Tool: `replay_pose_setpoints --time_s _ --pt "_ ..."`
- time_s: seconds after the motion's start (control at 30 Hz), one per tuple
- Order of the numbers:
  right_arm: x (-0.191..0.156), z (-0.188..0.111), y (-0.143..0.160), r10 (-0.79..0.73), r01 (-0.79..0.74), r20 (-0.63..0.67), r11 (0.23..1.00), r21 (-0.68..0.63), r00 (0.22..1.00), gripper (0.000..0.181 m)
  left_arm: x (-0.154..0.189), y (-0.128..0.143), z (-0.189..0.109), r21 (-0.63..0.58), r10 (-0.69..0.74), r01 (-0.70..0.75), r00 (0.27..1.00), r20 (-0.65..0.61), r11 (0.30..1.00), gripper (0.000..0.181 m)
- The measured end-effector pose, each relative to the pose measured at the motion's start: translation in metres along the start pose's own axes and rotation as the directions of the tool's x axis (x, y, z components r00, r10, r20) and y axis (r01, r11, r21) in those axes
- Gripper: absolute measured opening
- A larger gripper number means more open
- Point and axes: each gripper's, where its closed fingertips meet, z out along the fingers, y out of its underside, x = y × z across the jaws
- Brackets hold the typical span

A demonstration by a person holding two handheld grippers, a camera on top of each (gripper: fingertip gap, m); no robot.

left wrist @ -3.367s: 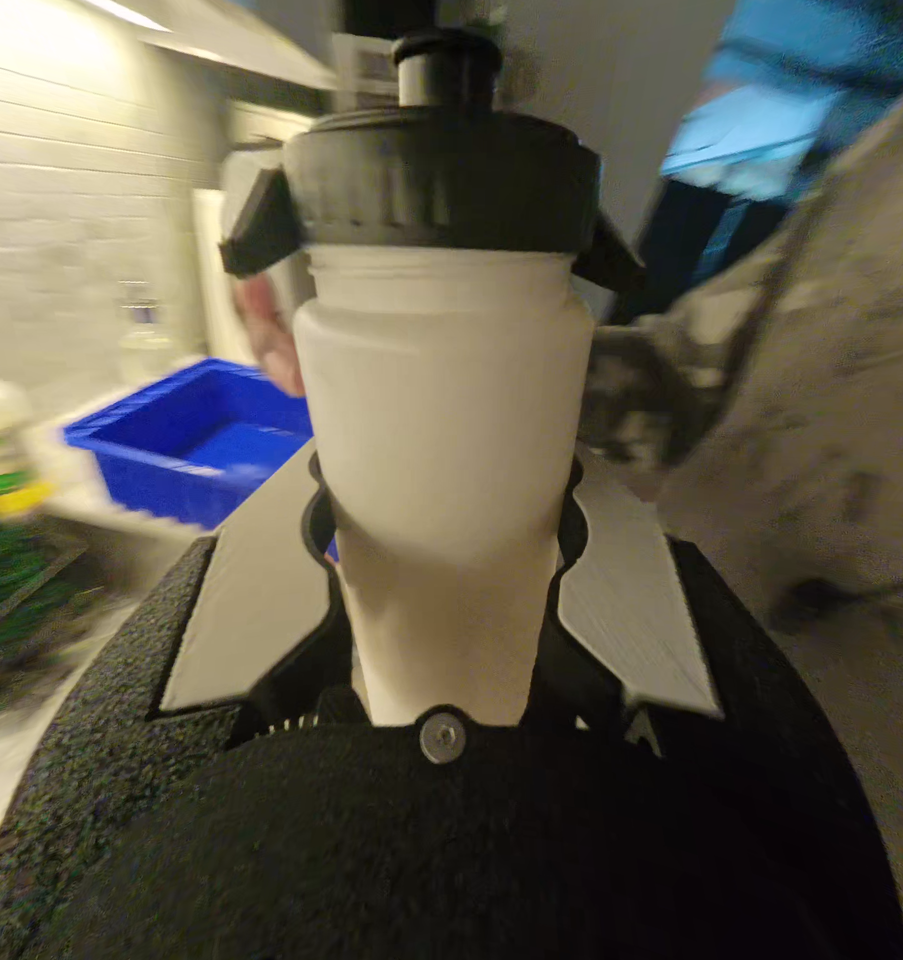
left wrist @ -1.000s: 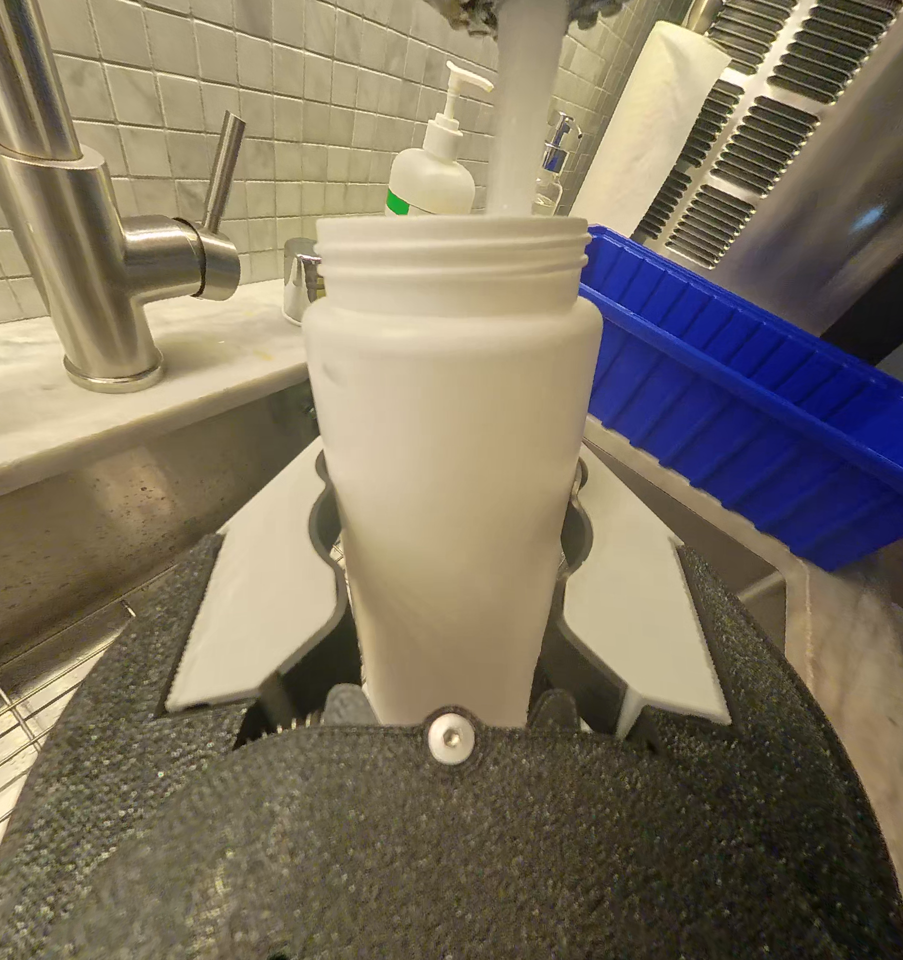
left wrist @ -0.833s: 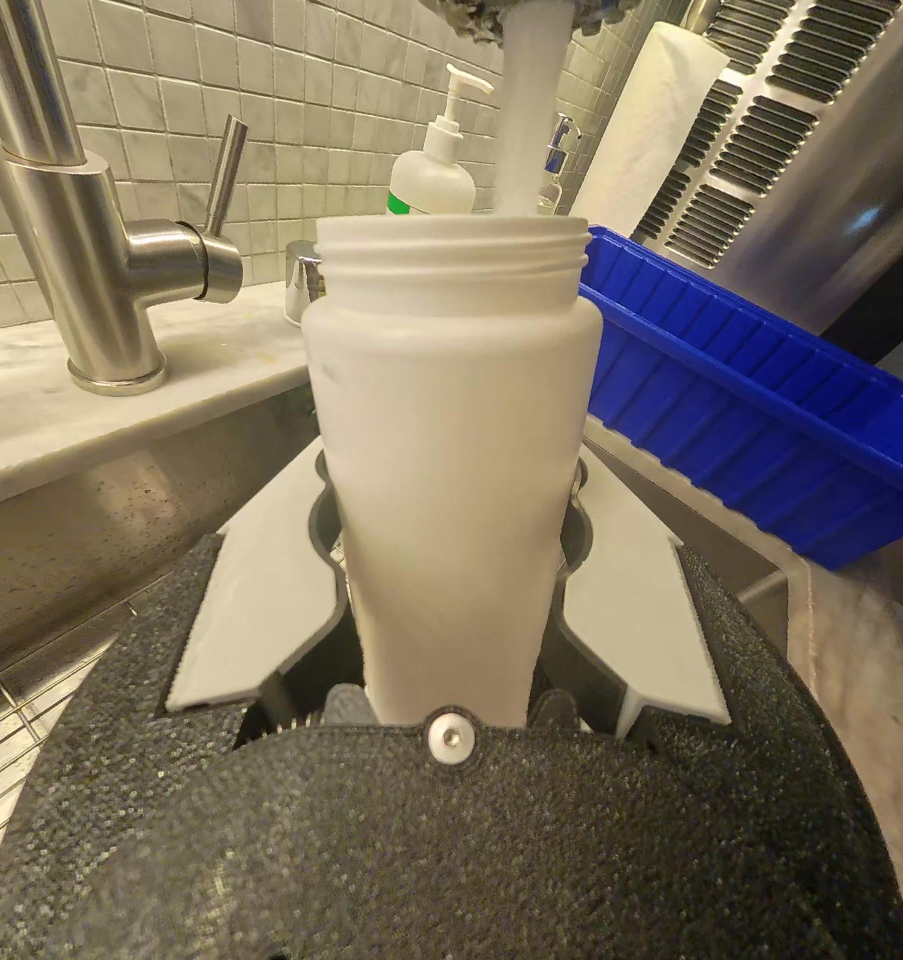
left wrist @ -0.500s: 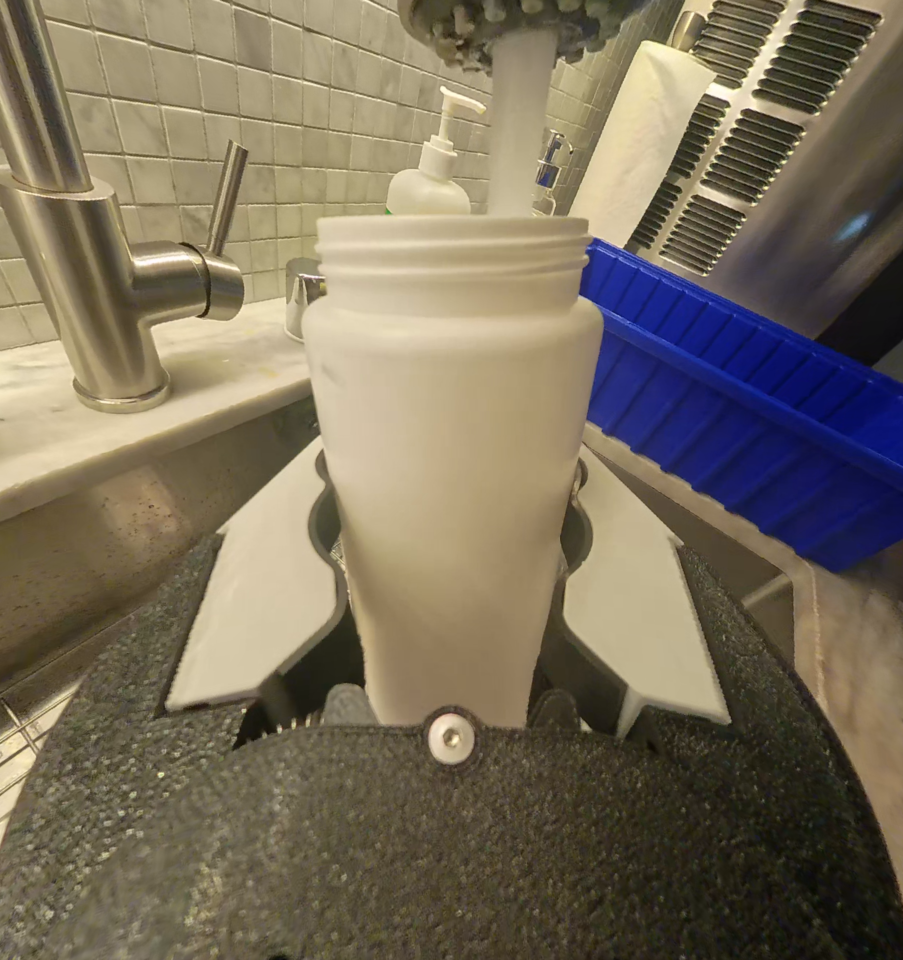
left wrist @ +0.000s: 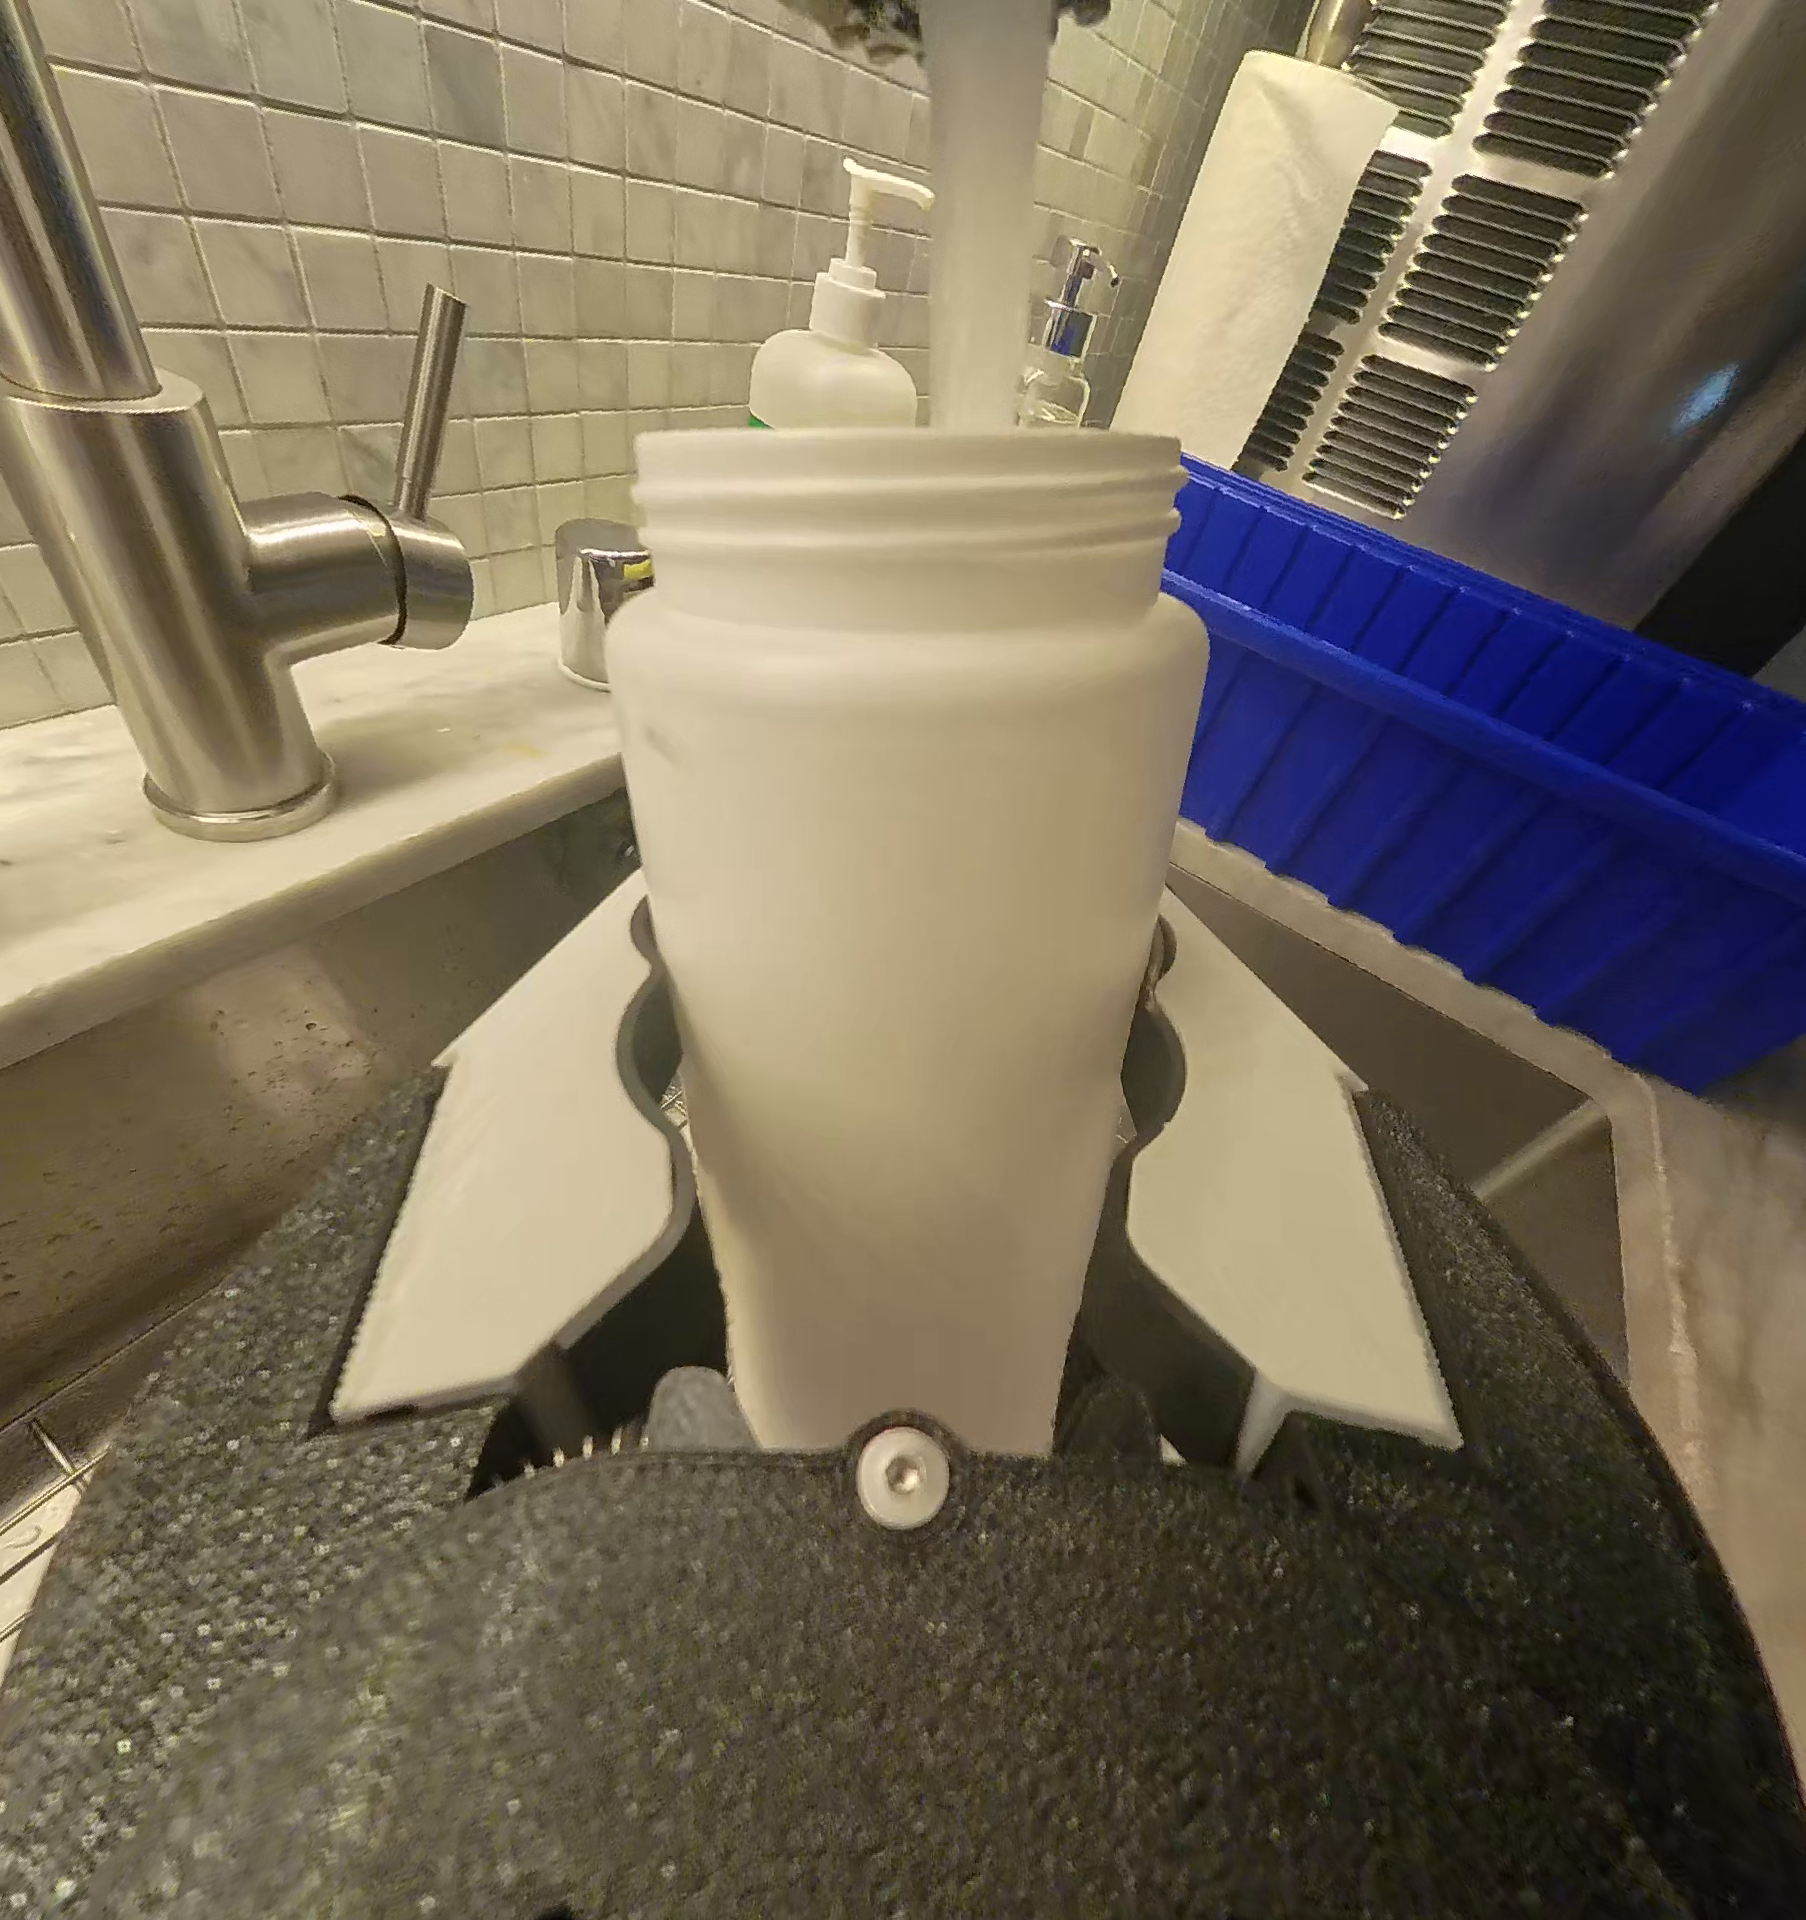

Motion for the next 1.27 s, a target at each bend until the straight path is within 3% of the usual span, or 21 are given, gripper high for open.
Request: replay_pose_setpoints --time_s 1.27 --pt "-0.007 -0.016 0.026 0.028 -0.031 -0.035 0.995 -0.092 0.999 0.077 0.003 0.015 0.001 0.029 0.037 -0.037 0.999 -0.005 0.999 0.087"
